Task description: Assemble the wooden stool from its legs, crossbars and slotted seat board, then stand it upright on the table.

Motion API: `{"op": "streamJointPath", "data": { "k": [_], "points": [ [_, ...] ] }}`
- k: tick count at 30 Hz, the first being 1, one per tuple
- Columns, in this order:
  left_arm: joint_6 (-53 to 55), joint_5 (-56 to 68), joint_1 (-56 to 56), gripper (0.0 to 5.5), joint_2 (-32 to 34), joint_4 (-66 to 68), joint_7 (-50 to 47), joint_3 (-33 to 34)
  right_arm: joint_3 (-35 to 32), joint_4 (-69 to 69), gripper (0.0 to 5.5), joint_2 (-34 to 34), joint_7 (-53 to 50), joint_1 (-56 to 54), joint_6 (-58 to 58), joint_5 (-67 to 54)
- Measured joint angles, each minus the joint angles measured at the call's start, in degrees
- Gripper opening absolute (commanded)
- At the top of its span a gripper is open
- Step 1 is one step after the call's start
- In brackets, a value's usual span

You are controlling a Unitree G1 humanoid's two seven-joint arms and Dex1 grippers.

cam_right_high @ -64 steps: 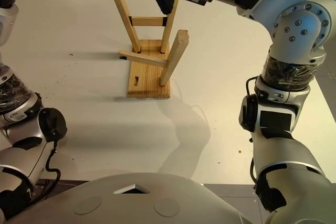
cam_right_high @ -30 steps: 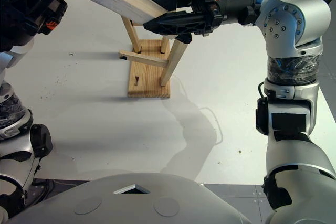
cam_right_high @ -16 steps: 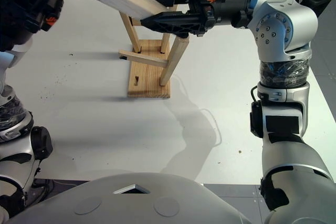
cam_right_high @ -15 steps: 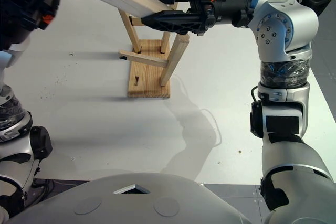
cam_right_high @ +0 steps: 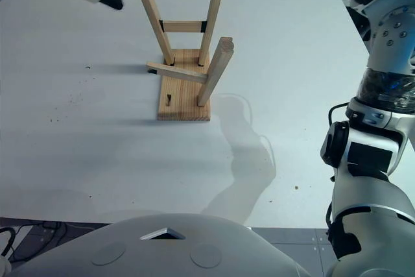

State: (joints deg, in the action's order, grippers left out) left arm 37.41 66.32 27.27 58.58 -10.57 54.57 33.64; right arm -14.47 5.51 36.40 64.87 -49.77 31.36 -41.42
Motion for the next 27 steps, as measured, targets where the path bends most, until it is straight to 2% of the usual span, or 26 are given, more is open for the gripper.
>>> {"op": "streamJointPath", "data": {
  "k": [4,8,12,27],
  "points": [
    [-6.0,-11.0,-7.0,2.04,-1.6,5.9,6.1,-5.0,-0.1,0.9,3.53,-0.3,-1.7,0.0,-2.1,1.1],
    [-13.5,-21.8,-11.3,2.04,-10.9,10.1,7.4,-16.1,1.7,3.4,3.53,-1.5,-2.2,0.2,-4.4,3.3],
    [-18.9,-28.0,-12.9,2.04,-16.7,12.2,8.0,-21.9,3.0,7.4,3.53,-2.2,-2.1,0.2,-6.2,5.3],
    [-20.5,-27.0,-13.6,2.04,-24.1,2.3,5.3,-23.2,4.6,15.0,3.53,-2.9,-1.2,-0.9,-10.6,9.2]
  ]
}}
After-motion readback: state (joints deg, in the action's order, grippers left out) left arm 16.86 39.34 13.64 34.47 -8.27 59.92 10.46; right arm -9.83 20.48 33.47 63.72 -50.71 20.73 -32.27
